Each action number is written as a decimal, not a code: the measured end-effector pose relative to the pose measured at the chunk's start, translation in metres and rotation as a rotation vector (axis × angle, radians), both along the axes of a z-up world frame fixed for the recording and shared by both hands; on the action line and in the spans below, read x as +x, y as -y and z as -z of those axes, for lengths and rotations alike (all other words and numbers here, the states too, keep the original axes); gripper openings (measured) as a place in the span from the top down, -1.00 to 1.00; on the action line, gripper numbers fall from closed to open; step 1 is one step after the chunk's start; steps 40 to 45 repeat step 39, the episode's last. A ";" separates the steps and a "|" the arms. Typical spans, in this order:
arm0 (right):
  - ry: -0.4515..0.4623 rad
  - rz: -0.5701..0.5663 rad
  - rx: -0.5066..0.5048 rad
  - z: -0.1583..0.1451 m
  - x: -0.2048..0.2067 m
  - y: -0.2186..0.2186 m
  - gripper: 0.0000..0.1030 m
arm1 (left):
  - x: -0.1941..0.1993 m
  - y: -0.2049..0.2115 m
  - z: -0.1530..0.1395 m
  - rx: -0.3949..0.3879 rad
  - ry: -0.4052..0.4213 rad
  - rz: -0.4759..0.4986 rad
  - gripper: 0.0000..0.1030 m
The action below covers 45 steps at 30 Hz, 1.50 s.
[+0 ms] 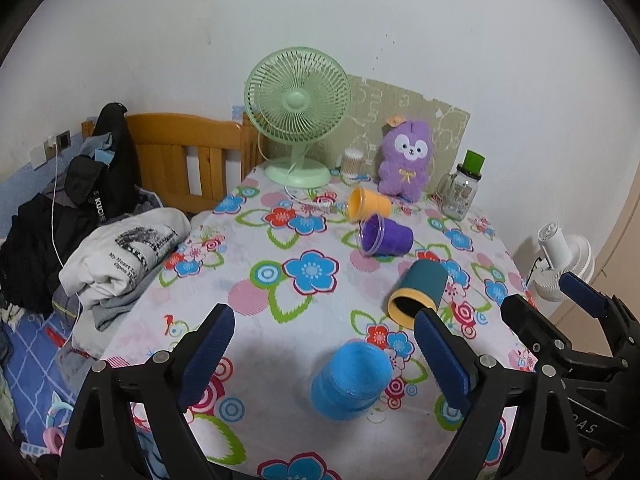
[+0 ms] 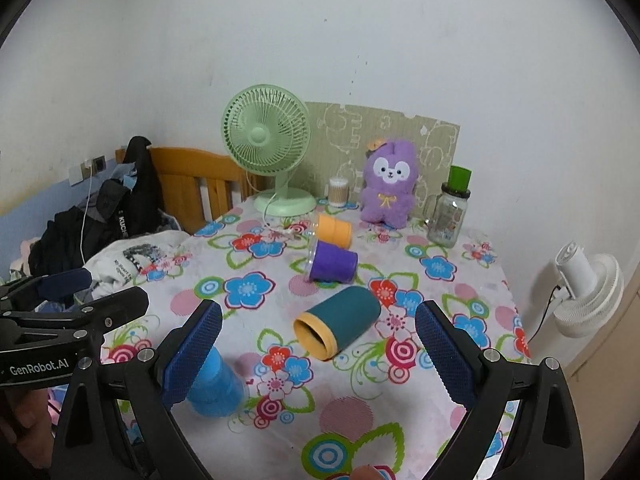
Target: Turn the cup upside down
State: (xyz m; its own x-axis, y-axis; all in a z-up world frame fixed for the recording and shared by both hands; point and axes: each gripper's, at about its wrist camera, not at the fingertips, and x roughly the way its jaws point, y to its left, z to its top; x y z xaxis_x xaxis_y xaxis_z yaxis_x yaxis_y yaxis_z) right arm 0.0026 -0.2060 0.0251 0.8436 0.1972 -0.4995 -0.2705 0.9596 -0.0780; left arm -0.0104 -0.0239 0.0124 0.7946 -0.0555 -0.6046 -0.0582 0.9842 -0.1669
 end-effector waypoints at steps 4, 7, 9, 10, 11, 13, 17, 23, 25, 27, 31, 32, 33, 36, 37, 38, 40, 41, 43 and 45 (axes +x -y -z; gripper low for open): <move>0.032 0.004 -0.008 -0.008 -0.005 -0.002 -0.91 | -0.002 -0.002 -0.004 0.000 0.018 -0.008 -0.82; 0.056 0.009 -0.017 -0.013 -0.009 -0.003 -0.91 | -0.004 -0.003 -0.007 -0.001 0.030 -0.012 -0.83; 0.070 0.011 -0.020 -0.016 -0.012 -0.003 -0.91 | -0.006 -0.003 -0.009 -0.001 0.039 -0.013 -0.84; 0.075 0.011 -0.022 -0.017 -0.013 -0.004 -0.91 | -0.007 -0.003 -0.010 0.000 0.044 -0.014 -0.84; 0.079 0.012 -0.024 -0.018 -0.013 -0.004 -0.91 | -0.007 -0.003 -0.011 0.000 0.046 -0.014 -0.85; 0.083 0.013 -0.027 -0.019 -0.014 -0.004 -0.91 | -0.008 -0.002 -0.012 0.001 0.051 -0.014 -0.86; 0.087 0.014 -0.030 -0.020 -0.016 -0.005 -0.91 | -0.010 -0.003 -0.013 0.002 0.056 -0.017 -0.86; 0.087 0.015 -0.031 -0.020 -0.016 -0.004 -0.92 | -0.011 -0.004 -0.014 0.003 0.053 -0.017 -0.88; 0.085 0.016 -0.033 -0.020 -0.016 -0.004 -0.92 | -0.010 -0.004 -0.013 0.001 0.051 -0.017 -0.88; 0.085 0.016 -0.032 -0.020 -0.016 -0.004 -0.92 | -0.010 -0.004 -0.013 0.002 0.051 -0.018 -0.88; 0.085 0.014 -0.033 -0.021 -0.016 -0.003 -0.92 | -0.010 -0.004 -0.013 0.002 0.051 -0.018 -0.88; 0.084 0.014 -0.034 -0.020 -0.016 -0.003 -0.92 | -0.010 -0.004 -0.013 0.002 0.052 -0.017 -0.88; 0.083 0.015 -0.034 -0.020 -0.016 -0.004 -0.92 | -0.010 -0.004 -0.013 0.002 0.052 -0.017 -0.88; 0.084 0.015 -0.032 -0.020 -0.016 -0.004 -0.92 | -0.011 -0.005 -0.014 0.002 0.051 -0.016 -0.88; 0.083 0.015 -0.033 -0.020 -0.016 -0.004 -0.92 | -0.010 -0.004 -0.013 0.001 0.052 -0.017 -0.88; 0.084 0.016 -0.034 -0.021 -0.016 -0.004 -0.92 | -0.010 -0.004 -0.013 0.002 0.051 -0.017 -0.88; 0.084 0.015 -0.034 -0.020 -0.016 -0.004 -0.92 | -0.010 -0.004 -0.013 0.003 0.051 -0.017 -0.88; 0.084 0.015 -0.034 -0.020 -0.016 -0.004 -0.92 | -0.010 -0.004 -0.013 0.003 0.051 -0.017 -0.88; 0.084 0.015 -0.034 -0.020 -0.016 -0.004 -0.92 | -0.010 -0.004 -0.013 0.003 0.051 -0.017 -0.88; 0.084 0.015 -0.034 -0.020 -0.016 -0.004 -0.92 | -0.010 -0.004 -0.013 0.003 0.051 -0.017 -0.88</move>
